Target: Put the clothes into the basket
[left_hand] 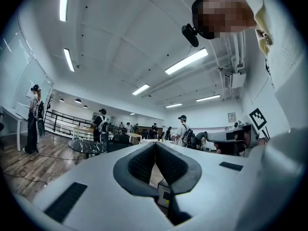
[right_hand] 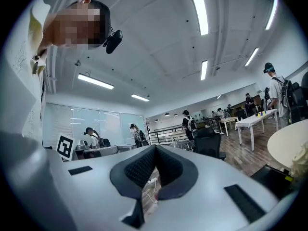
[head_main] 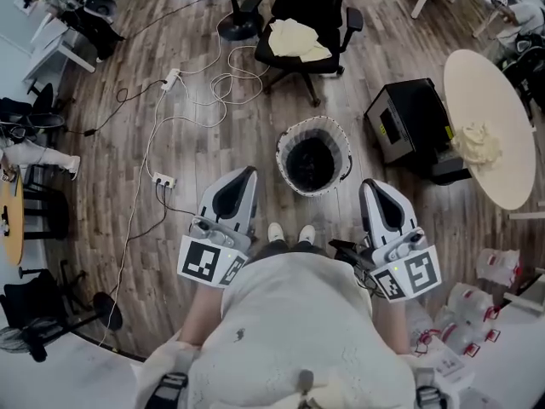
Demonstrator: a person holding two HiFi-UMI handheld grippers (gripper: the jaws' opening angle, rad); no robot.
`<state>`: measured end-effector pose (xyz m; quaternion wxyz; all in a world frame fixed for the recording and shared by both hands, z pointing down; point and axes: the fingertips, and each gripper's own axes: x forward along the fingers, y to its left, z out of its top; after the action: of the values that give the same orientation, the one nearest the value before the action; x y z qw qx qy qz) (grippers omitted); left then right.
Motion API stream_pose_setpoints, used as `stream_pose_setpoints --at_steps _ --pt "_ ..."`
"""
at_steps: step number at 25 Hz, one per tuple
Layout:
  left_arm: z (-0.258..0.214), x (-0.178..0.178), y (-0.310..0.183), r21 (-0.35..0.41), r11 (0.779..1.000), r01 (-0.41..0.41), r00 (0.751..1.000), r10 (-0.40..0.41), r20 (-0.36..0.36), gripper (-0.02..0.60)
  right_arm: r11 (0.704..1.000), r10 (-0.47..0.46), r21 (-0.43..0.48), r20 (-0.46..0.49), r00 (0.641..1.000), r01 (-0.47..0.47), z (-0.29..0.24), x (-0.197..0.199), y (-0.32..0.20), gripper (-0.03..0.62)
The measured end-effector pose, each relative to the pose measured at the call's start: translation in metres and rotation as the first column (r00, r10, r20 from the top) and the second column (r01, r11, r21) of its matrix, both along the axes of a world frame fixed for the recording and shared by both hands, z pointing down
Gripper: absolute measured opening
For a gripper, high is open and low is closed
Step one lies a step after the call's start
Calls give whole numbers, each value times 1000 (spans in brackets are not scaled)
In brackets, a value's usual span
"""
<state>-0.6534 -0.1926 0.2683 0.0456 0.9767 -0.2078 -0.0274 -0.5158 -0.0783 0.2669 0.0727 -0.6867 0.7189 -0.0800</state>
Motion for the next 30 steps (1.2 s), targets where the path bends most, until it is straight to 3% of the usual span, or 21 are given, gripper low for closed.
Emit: stream_pose_setpoints --at_steps 13,22,30 --pt "1 17 0 -14 983 -182 983 182 -29 21 981 194 -13 18 981 -194 -2 -7 24 6" --pt "11 16 -3 -34 947 -321 947 319 -45 21 934 355 -37 7 935 -354 9 -24 34 6" --pt "13 12 -5 -44 929 -366 930 365 -42 21 895 444 -54 6 896 -443 14 -25 42 6"
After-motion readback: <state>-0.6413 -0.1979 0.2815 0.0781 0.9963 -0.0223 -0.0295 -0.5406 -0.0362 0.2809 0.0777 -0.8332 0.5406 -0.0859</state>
